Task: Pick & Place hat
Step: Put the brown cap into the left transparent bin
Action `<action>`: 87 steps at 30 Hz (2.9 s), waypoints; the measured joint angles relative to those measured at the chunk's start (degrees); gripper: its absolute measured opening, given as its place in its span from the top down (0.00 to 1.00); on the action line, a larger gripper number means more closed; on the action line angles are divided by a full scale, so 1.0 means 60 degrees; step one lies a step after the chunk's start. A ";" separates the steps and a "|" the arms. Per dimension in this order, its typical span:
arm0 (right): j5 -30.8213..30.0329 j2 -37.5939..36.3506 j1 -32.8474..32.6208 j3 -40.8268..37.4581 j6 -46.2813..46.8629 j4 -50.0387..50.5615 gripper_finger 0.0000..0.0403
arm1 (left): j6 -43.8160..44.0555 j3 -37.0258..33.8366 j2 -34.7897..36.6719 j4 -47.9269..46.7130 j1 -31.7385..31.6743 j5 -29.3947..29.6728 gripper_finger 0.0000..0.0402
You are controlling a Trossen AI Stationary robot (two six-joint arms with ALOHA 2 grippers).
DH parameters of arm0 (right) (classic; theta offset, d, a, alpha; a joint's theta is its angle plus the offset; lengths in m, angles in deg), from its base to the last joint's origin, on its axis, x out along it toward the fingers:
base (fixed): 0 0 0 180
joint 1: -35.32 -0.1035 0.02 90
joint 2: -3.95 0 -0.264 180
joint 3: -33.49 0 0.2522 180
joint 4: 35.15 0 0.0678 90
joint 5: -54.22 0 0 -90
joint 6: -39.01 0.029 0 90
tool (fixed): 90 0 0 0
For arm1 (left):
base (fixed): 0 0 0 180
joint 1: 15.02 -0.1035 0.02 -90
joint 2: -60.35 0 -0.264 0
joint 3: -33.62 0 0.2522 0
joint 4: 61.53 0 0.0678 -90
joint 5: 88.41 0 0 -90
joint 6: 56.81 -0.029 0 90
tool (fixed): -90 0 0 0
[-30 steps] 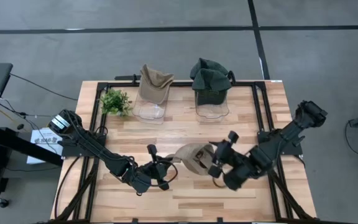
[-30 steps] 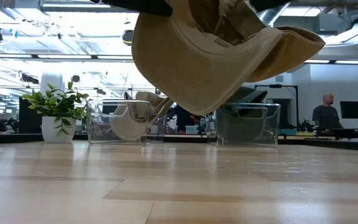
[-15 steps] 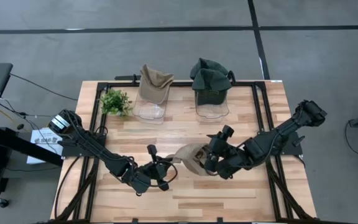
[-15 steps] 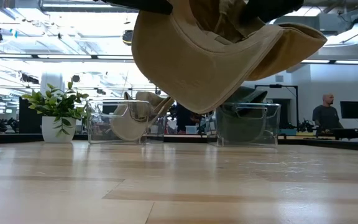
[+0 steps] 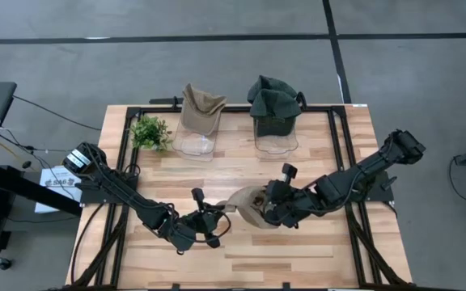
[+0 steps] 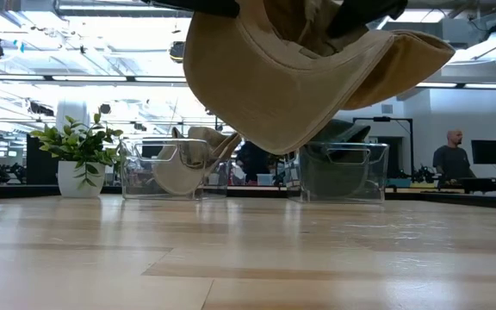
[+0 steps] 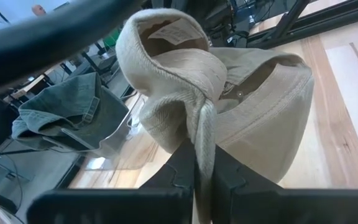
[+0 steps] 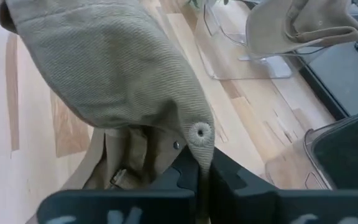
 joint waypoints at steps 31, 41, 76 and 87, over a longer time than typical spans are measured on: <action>0.2335 -0.0782 0.3299 0.2619 -0.4092 -0.0520 1.00 | 0.3158 0.0007 0.3341 -0.3888 -0.0076 -0.1151 0.60; 0.3919 0.1799 0.5625 0.6557 -0.5350 0.0758 1.00 | 0.3862 0.0007 0.5082 -0.6153 -0.0054 -0.1181 0.61; 0.5720 0.5862 0.7420 1.0481 -0.5808 -0.1172 1.00 | 0.3963 0.0000 0.5450 -0.7876 -0.0055 -0.1140 0.61; 0.5541 0.6328 0.7438 1.0477 -0.5426 -0.0151 1.00 | 0.4039 0.0000 0.5446 -0.7912 -0.0055 -0.1145 0.61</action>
